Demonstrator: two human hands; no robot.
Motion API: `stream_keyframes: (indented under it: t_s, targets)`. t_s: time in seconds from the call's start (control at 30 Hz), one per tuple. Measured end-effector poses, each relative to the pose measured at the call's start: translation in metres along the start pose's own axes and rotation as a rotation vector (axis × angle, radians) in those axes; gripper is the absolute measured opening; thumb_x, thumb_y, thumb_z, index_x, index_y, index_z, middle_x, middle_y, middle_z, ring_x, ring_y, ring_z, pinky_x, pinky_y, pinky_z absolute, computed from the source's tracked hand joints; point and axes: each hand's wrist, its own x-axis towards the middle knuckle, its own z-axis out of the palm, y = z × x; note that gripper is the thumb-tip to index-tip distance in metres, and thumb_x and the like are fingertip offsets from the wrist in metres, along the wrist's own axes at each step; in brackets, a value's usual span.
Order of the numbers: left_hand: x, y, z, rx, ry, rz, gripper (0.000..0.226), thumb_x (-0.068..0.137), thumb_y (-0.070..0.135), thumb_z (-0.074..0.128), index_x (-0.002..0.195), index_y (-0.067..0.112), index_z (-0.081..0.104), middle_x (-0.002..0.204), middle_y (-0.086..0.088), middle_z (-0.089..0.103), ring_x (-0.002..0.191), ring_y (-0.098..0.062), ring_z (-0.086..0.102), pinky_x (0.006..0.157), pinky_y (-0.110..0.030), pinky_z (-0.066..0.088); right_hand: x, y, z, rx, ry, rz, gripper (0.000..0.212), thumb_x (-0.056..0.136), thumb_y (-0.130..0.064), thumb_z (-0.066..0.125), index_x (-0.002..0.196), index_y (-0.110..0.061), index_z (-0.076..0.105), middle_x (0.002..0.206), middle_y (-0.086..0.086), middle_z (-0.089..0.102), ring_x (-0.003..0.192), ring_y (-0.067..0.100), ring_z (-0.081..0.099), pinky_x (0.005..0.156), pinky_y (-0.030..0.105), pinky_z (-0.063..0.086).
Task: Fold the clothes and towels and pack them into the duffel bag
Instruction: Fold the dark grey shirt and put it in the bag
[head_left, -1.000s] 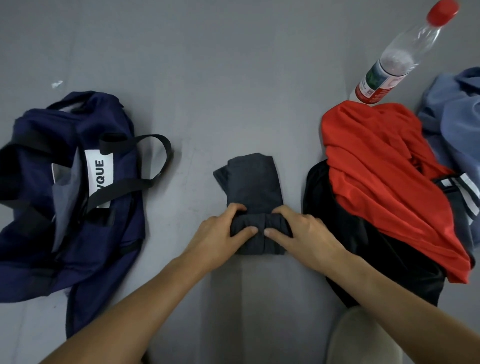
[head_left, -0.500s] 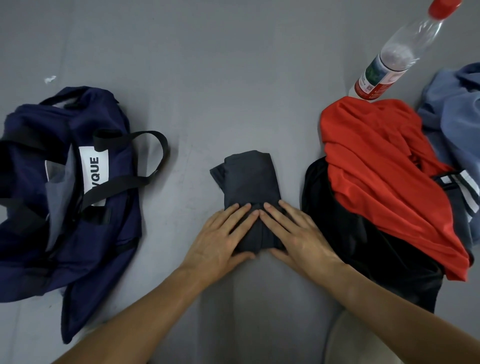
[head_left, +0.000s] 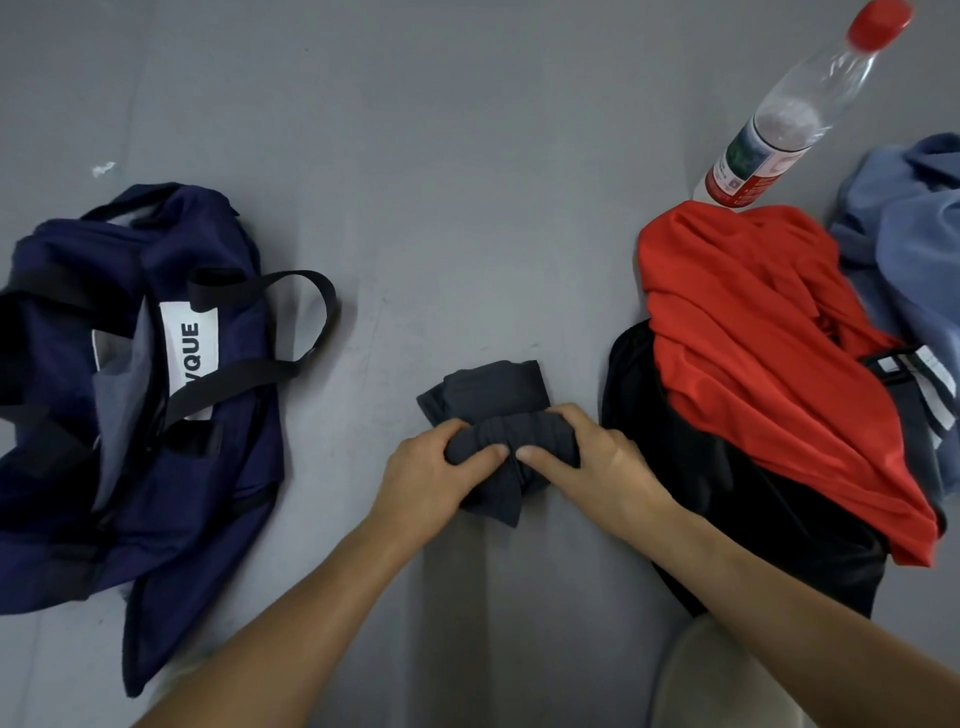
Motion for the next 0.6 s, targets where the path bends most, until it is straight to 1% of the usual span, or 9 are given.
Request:
stream_keyframes:
  t_s: [0.03, 0.1, 0.17, 0.2, 0.27, 0.37, 0.47, 0.53, 0.6]
  targets:
    - [0.0, 0.002, 0.002, 0.015, 0.04, -0.014, 0.022, 0.084, 0.054, 0.071, 0.08, 0.032, 0.067, 0.072, 0.012, 0.068, 0.068, -0.003, 0.064, 0.061, -0.021, 0.05, 0.0, -0.001, 0.002, -0.116, 0.101, -0.091, 0.06, 0.086, -0.067, 0.058, 0.136, -0.037, 0.046, 0.112, -0.002, 0.067, 0.1, 0.016, 0.063, 0.088, 0.039, 0.055]
    - [0.0, 0.005, 0.006, 0.103, 0.105, -0.023, 0.029, 0.083, 0.059, 0.069, 0.08, 0.031, 0.063, 0.069, 0.011, 0.066, 0.065, -0.003, 0.062, 0.06, -0.023, 0.049, -0.002, 0.0, 0.005, -0.367, 0.27, -0.393, 0.063, 0.095, -0.05, 0.058, 0.15, -0.025, 0.041, 0.139, 0.005, 0.054, 0.123, 0.024, 0.052, 0.101, 0.041, 0.049]
    - [-0.001, 0.008, 0.007, 0.184, 0.158, -0.057, 0.037, 0.08, 0.067, 0.067, 0.084, 0.031, 0.056, 0.07, 0.012, 0.064, 0.064, -0.003, 0.06, 0.061, -0.025, 0.05, -0.004, 0.005, 0.006, -0.526, 0.24, -0.61, 0.063, 0.098, -0.048, 0.056, 0.153, -0.021, 0.039, 0.155, 0.006, 0.04, 0.143, 0.026, 0.037, 0.114, 0.04, 0.037]
    - [-0.001, 0.01, 0.006, 0.187, 0.188, -0.09, 0.042, 0.078, 0.071, 0.066, 0.086, 0.032, 0.053, 0.072, 0.012, 0.064, 0.066, -0.003, 0.06, 0.063, -0.027, 0.051, -0.005, 0.008, 0.007, -0.561, 0.188, -0.635, 0.066, 0.097, -0.052, 0.053, 0.154, -0.021, 0.037, 0.159, 0.005, 0.036, 0.148, 0.025, 0.03, 0.117, 0.039, 0.031]
    - [-0.001, 0.011, 0.007, 0.185, 0.255, -0.136, 0.05, 0.075, 0.078, 0.062, 0.09, 0.033, 0.048, 0.078, 0.013, 0.063, 0.072, -0.007, 0.061, 0.067, -0.031, 0.052, -0.002, 0.009, 0.012, -0.566, 0.141, -0.589, 0.071, 0.093, -0.055, 0.05, 0.154, -0.022, 0.037, 0.157, 0.004, 0.039, 0.147, 0.025, 0.031, 0.118, 0.042, 0.031]
    - [-0.005, 0.012, 0.011, 0.213, 0.323, -0.196, 0.057, 0.076, 0.082, 0.055, 0.1, 0.032, 0.045, 0.091, 0.013, 0.062, 0.082, -0.013, 0.061, 0.074, -0.036, 0.052, 0.013, -0.009, 0.014, -0.468, 0.099, -0.428, 0.072, 0.089, -0.06, 0.042, 0.148, -0.019, 0.047, 0.146, 0.002, 0.051, 0.14, 0.023, 0.041, 0.114, 0.046, 0.037]
    - [-0.017, 0.014, 0.016, 0.05, 0.348, -0.322, 0.06, 0.08, 0.083, 0.048, 0.109, 0.031, 0.044, 0.093, 0.011, 0.061, 0.087, -0.014, 0.063, 0.077, -0.037, 0.051, 0.031, -0.024, 0.011, -0.448, 0.023, -0.352, 0.076, 0.086, -0.067, 0.032, 0.135, -0.016, 0.058, 0.14, 0.0, 0.055, 0.138, 0.021, 0.04, 0.112, 0.046, 0.038]
    - [-0.027, 0.014, 0.02, -0.046, 0.33, -0.434, 0.06, 0.08, 0.084, 0.043, 0.106, 0.03, 0.043, 0.089, 0.01, 0.062, 0.083, -0.014, 0.063, 0.075, -0.036, 0.05, 0.039, -0.026, 0.008, -0.453, 0.012, -0.376, 0.075, 0.087, -0.067, 0.033, 0.134, -0.014, 0.058, 0.15, 0.003, 0.044, 0.143, 0.022, 0.031, 0.112, 0.047, 0.038]
    - [-0.035, 0.015, 0.025, -0.169, 0.322, -0.538, 0.06, 0.077, 0.086, 0.046, 0.097, 0.03, 0.043, 0.084, 0.002, 0.067, 0.073, -0.019, 0.069, 0.069, -0.041, 0.057, 0.045, -0.03, 0.004, -0.446, -0.053, -0.422, 0.069, 0.093, -0.059, 0.046, 0.151, -0.021, 0.038, 0.165, 0.003, 0.015, 0.146, 0.023, 0.025, 0.113, 0.045, 0.038]
